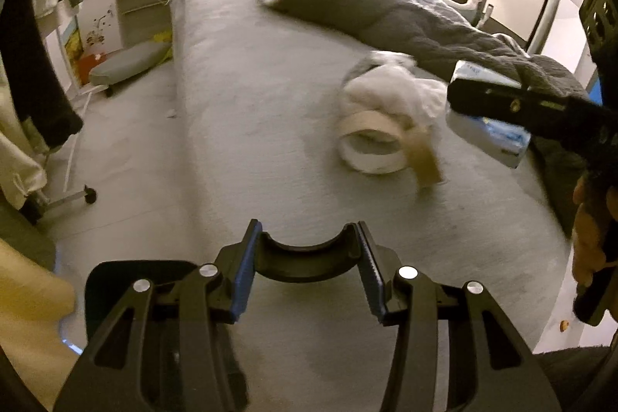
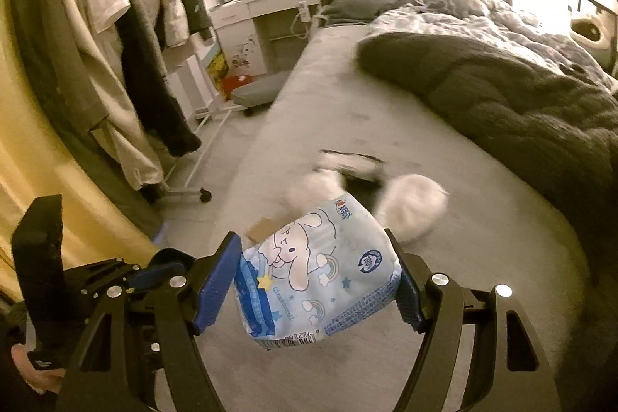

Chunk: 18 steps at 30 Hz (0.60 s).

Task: Collect trash
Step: 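Drop the black piece into the bin with the left tool while the right tool carries the diaper pack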

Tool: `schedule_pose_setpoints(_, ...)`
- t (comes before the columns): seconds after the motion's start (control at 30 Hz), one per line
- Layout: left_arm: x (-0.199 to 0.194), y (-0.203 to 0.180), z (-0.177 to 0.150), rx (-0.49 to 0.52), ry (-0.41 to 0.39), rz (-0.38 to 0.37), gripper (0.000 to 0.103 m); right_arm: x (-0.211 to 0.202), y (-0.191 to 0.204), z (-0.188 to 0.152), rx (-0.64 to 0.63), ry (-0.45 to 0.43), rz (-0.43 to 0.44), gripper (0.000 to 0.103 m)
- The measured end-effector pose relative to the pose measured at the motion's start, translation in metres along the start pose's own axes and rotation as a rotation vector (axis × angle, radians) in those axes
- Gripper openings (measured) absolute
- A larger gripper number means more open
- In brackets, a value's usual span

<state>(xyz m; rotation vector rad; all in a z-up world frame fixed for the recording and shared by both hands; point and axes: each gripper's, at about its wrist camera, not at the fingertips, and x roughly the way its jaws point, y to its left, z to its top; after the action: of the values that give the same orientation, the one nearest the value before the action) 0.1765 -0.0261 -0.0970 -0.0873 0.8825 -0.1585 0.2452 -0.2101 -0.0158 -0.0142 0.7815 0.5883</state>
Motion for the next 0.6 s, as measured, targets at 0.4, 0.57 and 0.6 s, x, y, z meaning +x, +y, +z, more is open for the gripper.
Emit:
schedule_pose_setpoints(0.4, 0.004, 0.074, -0.016, -0.078, 0.108, 0.099, 0.051, 0.041, 0.065, 0.015, -0.071, 0.046, 0.079, 0.073)
schedule_pose_setpoints(0.57, 0.006, 0.100, -0.027, -0.114, 0.163, 0.113, 0.052, 0.057, 0.088, 0.016, -0.097, 0.074, 0.106, 0.073)
schedule_pose_setpoints(0.6, 0.007, 0.104, -0.029, -0.119, 0.174, 0.113, 0.052, 0.060, 0.092, 0.017, -0.100, 0.079, 0.111, 0.073)
